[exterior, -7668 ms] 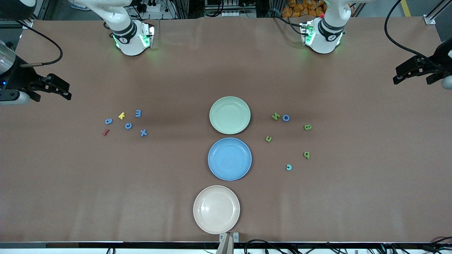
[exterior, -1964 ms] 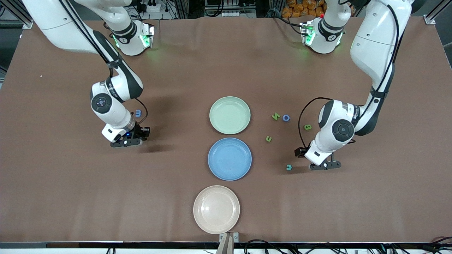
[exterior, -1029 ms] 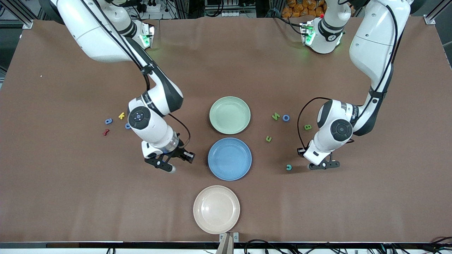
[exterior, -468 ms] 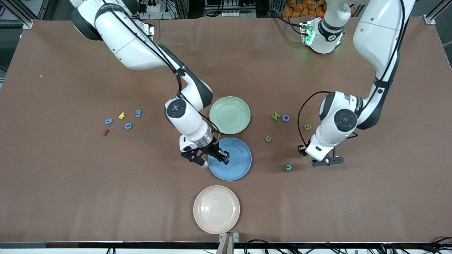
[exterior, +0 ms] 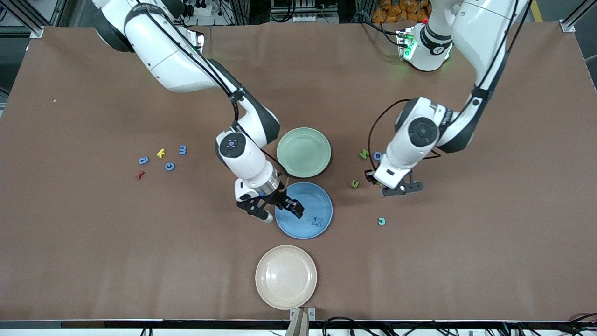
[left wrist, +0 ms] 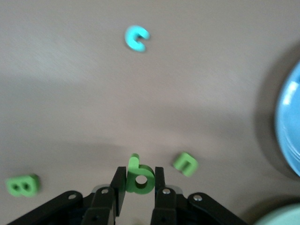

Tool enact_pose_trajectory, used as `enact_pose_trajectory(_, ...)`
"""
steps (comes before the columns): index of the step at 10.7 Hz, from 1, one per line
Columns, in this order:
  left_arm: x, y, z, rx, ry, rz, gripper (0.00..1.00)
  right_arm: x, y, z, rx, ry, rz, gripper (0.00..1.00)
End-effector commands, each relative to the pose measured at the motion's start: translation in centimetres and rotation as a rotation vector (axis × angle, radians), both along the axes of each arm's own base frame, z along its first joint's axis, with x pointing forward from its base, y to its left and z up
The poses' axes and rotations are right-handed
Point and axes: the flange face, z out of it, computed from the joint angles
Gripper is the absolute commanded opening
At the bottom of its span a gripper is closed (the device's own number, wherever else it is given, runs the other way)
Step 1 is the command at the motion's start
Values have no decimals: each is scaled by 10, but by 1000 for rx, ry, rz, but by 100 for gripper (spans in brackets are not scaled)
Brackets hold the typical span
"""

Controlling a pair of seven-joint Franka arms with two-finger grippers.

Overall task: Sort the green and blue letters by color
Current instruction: 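Release the x on the blue plate while the left gripper carries b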

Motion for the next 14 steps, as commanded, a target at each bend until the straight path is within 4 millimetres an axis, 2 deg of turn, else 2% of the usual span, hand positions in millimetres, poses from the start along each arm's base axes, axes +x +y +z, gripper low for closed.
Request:
enact_pose_trajectory(1, -38, -59, 6, 17, 2, 36, 0, -33, -81, 64, -216, 116, 184, 100)
enact_pose_trajectory(3, -59, -98, 7, 8, 3, 52, 0, -54, -150, 93, -357, 253, 365, 100)
enact_pose_trajectory(4, -66, -115, 8, 2, 2, 61, 0, -70, -177, 97, -400, 293, 412, 100)
enact_pose_trajectory(5, -72, -132, 8, -7, 1, 73, 0, -84, -211, 94, -494, 330, 467, 100)
enact_pose_trajectory(8, -95, -174, 0, -13, 8, 107, 0, -97, -278, 79, -527, 368, 504, 100)
enact_pose_trajectory(9, -103, -179, -7, 4, 8, 124, 17, -102, -316, 77, -519, 337, 530, 100)
enact_pose_trajectory(10, -104, -178, -14, 27, -6, 110, 99, -112, -331, 72, -519, 306, 555, 100)
enact_pose_trajectory(12, -99, -166, -19, 91, 0, 126, 100, -113, -362, 62, -507, 290, 514, 100)
enact_pose_trajectory(13, -96, -161, -19, 98, 1, 135, 100, -113, -390, 48, -496, 254, 519, 99)
enact_pose_trajectory(14, -93, -159, -17, 98, -3, 141, 100, -114, -412, 26, -483, 219, 522, 96)
